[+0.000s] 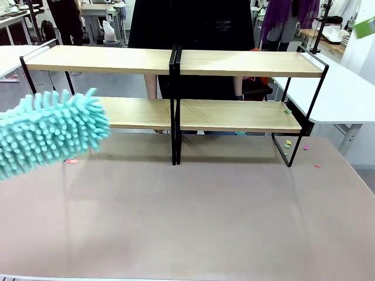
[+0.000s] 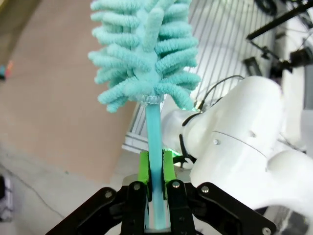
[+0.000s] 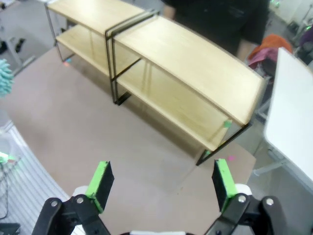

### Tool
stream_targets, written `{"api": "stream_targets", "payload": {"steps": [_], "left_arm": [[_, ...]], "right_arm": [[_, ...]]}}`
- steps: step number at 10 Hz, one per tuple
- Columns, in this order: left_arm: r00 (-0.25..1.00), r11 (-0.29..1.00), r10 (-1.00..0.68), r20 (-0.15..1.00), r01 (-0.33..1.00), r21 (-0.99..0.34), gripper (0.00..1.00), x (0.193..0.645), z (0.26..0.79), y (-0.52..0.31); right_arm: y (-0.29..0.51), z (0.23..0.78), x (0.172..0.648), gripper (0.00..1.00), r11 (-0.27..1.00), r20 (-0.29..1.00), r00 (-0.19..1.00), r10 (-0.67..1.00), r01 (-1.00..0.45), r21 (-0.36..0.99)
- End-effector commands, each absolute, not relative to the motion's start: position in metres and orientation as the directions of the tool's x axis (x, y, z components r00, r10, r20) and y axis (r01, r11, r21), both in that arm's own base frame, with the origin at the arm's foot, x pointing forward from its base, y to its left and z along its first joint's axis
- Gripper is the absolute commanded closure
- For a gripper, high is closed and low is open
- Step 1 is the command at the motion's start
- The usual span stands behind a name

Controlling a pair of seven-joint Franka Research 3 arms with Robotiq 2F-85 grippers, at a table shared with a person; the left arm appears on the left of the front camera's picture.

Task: Clean the shelves.
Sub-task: Place the Duster on the table.

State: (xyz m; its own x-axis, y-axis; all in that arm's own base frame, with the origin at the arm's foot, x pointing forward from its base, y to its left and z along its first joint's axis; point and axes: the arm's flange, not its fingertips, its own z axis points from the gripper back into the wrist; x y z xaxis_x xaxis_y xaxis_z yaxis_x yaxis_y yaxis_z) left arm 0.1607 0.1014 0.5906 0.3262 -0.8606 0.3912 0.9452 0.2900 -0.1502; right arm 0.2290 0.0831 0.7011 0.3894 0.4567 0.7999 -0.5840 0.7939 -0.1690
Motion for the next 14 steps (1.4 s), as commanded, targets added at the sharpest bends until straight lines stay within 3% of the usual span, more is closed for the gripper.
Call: {"api": "stream_targets", "payload": {"steps": [1, 2, 3, 4, 6, 7, 8, 9, 10, 11, 12, 14], "left_arm": [[0.212, 0.157, -0.902, 0.376, 0.973, -0.172, 0.88, 0.186, 0.597, 0.083], [0.176, 0.124, -0.925, 0.336, 0.978, -0.17, 0.88, 0.2, 0.591, 0.072], [0.157, 0.101, -0.935, 0.318, 0.977, -0.187, 0.88, 0.22, 0.581, 0.061], [0.165, 0.079, -0.929, 0.331, 0.963, -0.257, 0.88, 0.24, 0.568, 0.05], [0.199, 0.043, -0.892, 0.407, 0.932, -0.36, 0.88, 0.282, 0.53, 0.03], [0.138, -0.053, -0.884, 0.447, 0.92, -0.388, 0.88, 0.291, 0.501, 0.02], [0.138, -0.05, -0.917, 0.374, 0.891, -0.452, 0.88, 0.302, 0.476, 0.015], [0.201, 0.031, -0.943, 0.266, 0.848, -0.528, 0.88, 0.31, 0.456, 0.011], [0.263, 0.111, -0.951, 0.165, 0.785, -0.609, 0.88, 0.318, 0.441, 0.007], [0.229, 0.099, -0.966, 0.117, 0.752, -0.652, 0.88, 0.329, 0.429, 0.004], [0.199, 0.042, -0.968, 0.155, 0.733, -0.679, 0.88, 0.343, 0.423, 0.002], [0.265, 0.106, -0.957, 0.122, 0.706, -0.7, 0.88, 0.371, 0.414, -0.001]], "right_arm": [[0.092, 0.671, 0.255, 0.0, 0.782, 0.787, 0.437, 0.435, -0.617, -0.09], [0.092, 0.658, 0.261, 0.0, 0.796, 0.77, 0.505, 0.389, -0.605, -0.005], [0.09, 0.641, 0.27, 0.0, 0.776, 0.694, 0.675, 0.25, -0.569, 0.274], [0.081, 0.618, 0.278, 0.0, 0.754, 0.55, 0.829, 0.105, -0.427, 0.499], [0.045, 0.562, 0.272, 0.0, 0.728, 0.374, 0.927, -0.018, -0.244, 0.641], [0.029, 0.536, 0.261, 0.0, 0.724, 0.296, 0.955, -0.017, -0.193, 0.663], [0.022, 0.532, 0.257, 0.0, 0.721, 0.305, 0.952, 0.012, -0.219, 0.657], [0.043, 0.561, 0.285, 0.0, 0.727, 0.405, 0.911, 0.081, -0.332, 0.601], [0.043, 0.561, 0.285, 0.0, 0.727, 0.405, 0.911, 0.081, -0.332, 0.601], [0.043, 0.561, 0.285, 0.0, 0.727, 0.405, 0.911, 0.081, -0.332, 0.601], [0.043, 0.561, 0.285, 0.0, 0.727, 0.405, 0.911, 0.081, -0.332, 0.601], [0.043, 0.561, 0.285, 0.0, 0.727, 0.405, 0.911, 0.081, -0.332, 0.601]]}}
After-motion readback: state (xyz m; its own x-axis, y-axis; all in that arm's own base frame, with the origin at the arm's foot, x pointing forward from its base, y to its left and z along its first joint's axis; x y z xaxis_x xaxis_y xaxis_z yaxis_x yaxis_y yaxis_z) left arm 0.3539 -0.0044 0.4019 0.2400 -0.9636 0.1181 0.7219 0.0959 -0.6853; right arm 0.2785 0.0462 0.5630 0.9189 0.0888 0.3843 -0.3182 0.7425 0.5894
